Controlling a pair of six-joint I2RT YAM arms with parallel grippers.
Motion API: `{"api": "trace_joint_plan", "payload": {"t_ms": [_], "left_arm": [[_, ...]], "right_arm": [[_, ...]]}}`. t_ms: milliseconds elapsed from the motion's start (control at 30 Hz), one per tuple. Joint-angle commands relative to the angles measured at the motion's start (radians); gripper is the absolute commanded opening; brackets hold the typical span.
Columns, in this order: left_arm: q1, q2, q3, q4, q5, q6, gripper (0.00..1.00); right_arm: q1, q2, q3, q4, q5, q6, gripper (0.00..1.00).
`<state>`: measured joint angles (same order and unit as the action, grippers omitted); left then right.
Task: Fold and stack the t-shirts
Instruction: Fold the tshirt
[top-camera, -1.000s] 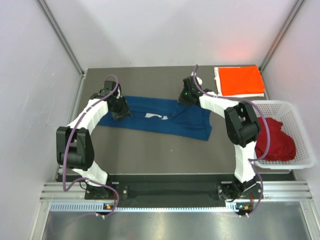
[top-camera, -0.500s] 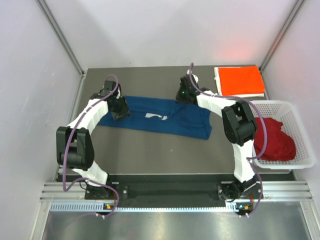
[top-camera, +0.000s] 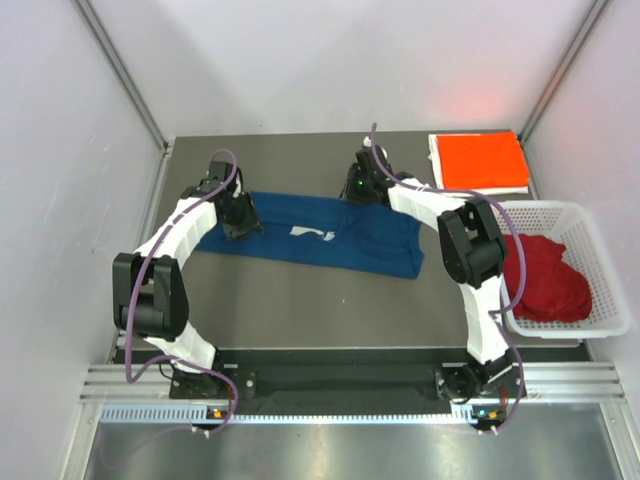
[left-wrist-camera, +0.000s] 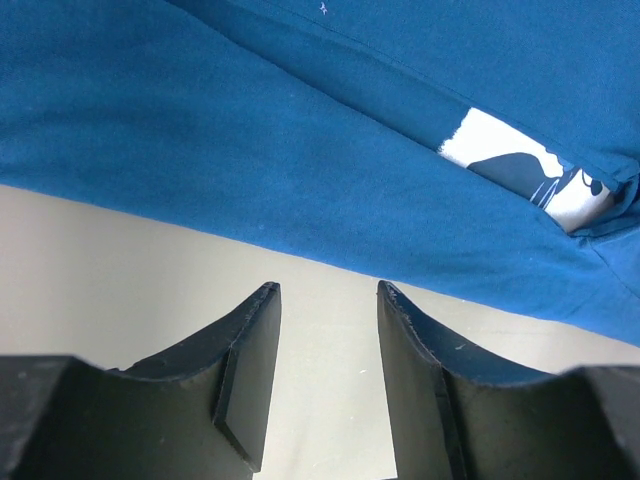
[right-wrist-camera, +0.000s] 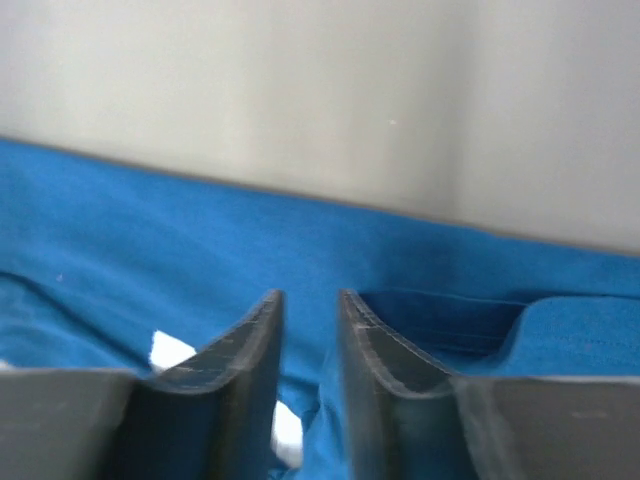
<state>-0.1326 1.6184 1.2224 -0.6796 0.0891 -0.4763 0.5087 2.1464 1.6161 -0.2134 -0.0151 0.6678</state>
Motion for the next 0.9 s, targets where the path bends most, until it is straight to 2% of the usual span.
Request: {"api": "trace_joint_plan", "payload": {"t_ms": [0,67,200,333,367,500,633,867], "left_arm": [[-0.004,-0.041,-0.004,0.032,-0.005,0.004,0.49],[-0.005,-0.043,-0.006,0.032,0.0,0.004,0.49],[-0.022,-0.049,0.003,0.046,0.057,0.022,0.5],[-0.053,-0.028,0.04,0.048,0.109,0.018,0.51],[-0.053,-0.02,0.042,0.057,0.136,0.004,0.5],[-0.053,0.044,0.052,0.097,0.23,-0.03,0.51],[-0.053,0.112,0.078,0.081,0.212,-0.035,0.51],[-0.047,0.23,0.11,0.069,0.144,-0.061,0.5]], "right_arm": [[0.002,-0.031,0.07,-0.004,-0.048,-0.069,0.32],[-0.024,-0.052,0.079,-0.061,-0.059,-0.083,0.46],[-0.088,-0.146,0.012,-0.13,-0.1,-0.157,0.51],[-0.16,-0.201,-0.076,-0.168,-0.192,-0.269,0.46],[-0.183,-0.21,-0.099,-0.173,-0.2,-0.305,0.42],[-0.243,-0.186,-0.114,-0.178,-0.296,-0.381,0.34],[-0.283,-0.126,-0.084,-0.199,-0.339,-0.427,0.31],[-0.306,-0.059,-0.041,-0.219,-0.318,-0.479,0.32]]}}
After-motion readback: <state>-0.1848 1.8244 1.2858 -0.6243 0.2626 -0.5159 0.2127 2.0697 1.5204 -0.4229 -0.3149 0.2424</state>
